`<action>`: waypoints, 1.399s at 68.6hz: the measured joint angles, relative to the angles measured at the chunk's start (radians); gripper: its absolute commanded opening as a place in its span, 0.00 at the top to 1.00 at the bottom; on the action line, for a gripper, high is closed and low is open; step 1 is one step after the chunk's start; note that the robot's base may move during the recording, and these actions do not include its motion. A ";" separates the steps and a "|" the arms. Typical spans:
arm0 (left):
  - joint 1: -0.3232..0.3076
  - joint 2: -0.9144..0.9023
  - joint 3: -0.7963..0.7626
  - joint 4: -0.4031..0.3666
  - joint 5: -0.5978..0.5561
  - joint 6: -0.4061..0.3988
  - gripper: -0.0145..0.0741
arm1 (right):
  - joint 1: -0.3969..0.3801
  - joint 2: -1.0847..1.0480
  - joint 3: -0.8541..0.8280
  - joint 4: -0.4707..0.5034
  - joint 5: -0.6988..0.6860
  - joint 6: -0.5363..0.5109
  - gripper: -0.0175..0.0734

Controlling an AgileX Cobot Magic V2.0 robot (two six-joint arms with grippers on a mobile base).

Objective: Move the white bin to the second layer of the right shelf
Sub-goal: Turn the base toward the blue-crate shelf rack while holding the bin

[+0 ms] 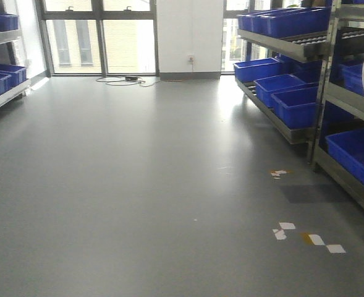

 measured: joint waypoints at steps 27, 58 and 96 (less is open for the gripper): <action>0.000 0.000 0.000 0.000 0.000 0.000 0.74 | 0.000 0.000 0.000 0.000 0.000 0.000 0.74; 0.000 0.000 0.000 0.000 0.000 0.000 0.74 | 0.000 0.000 0.000 0.000 0.000 0.000 0.74; 0.000 0.000 0.000 0.000 0.000 0.000 0.74 | 0.000 0.000 0.000 0.000 0.000 0.000 0.74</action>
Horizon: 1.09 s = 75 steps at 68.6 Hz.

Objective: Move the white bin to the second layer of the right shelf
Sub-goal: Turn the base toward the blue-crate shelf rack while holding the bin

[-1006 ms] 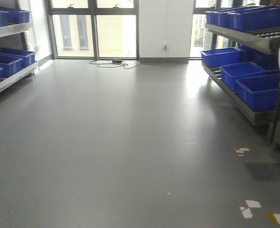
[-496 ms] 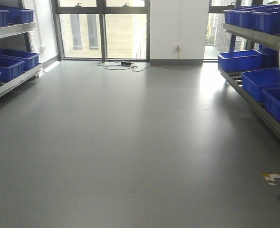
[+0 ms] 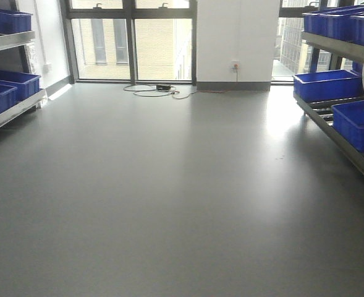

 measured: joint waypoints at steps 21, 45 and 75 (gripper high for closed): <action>0.000 0.000 0.000 0.000 0.000 0.000 0.74 | 0.000 0.000 0.000 0.000 0.000 0.000 0.74; 0.000 0.000 0.000 0.000 0.000 0.000 0.74 | 0.000 0.000 0.000 0.000 0.000 0.000 0.74; 0.000 0.000 0.000 0.000 0.000 0.000 0.74 | 0.000 0.000 0.000 0.000 0.000 0.000 0.74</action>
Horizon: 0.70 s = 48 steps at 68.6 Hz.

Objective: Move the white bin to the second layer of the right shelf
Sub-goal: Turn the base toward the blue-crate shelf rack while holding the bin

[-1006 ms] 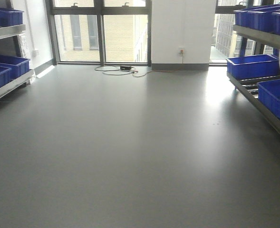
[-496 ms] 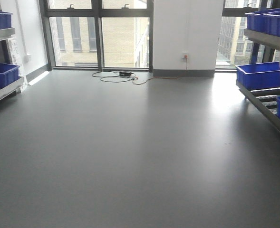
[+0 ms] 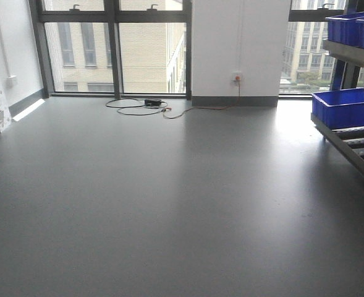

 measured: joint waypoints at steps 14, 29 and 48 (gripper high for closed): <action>0.000 0.000 0.000 0.000 0.000 0.000 0.74 | 0.000 0.000 0.000 0.000 0.000 0.000 0.74; 0.000 0.000 0.000 0.000 0.000 0.000 0.74 | 0.000 0.000 0.000 0.000 0.000 0.000 0.74; 0.000 0.000 0.000 0.000 0.000 0.000 0.74 | 0.000 0.000 0.000 0.000 0.000 0.000 0.74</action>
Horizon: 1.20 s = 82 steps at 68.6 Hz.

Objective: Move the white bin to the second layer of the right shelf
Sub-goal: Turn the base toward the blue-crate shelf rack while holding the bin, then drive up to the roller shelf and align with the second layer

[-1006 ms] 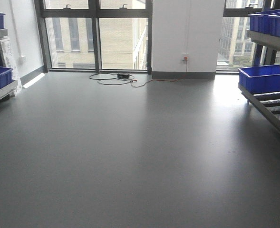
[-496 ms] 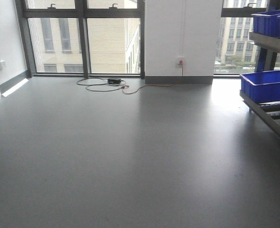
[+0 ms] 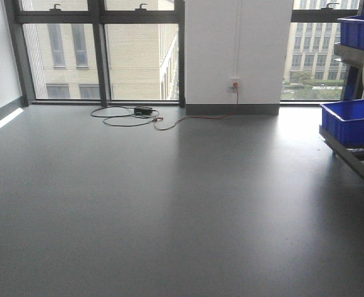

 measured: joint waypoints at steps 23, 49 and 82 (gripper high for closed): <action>0.000 0.000 0.000 0.000 0.000 0.000 0.74 | 0.000 0.000 0.000 0.000 0.000 0.000 0.74; 0.000 0.000 0.000 0.000 0.000 0.000 0.74 | 0.000 0.000 0.000 0.000 0.000 0.000 0.74; 0.000 0.000 0.000 0.000 0.000 0.000 0.74 | -0.001 0.000 0.000 0.000 0.000 0.000 0.74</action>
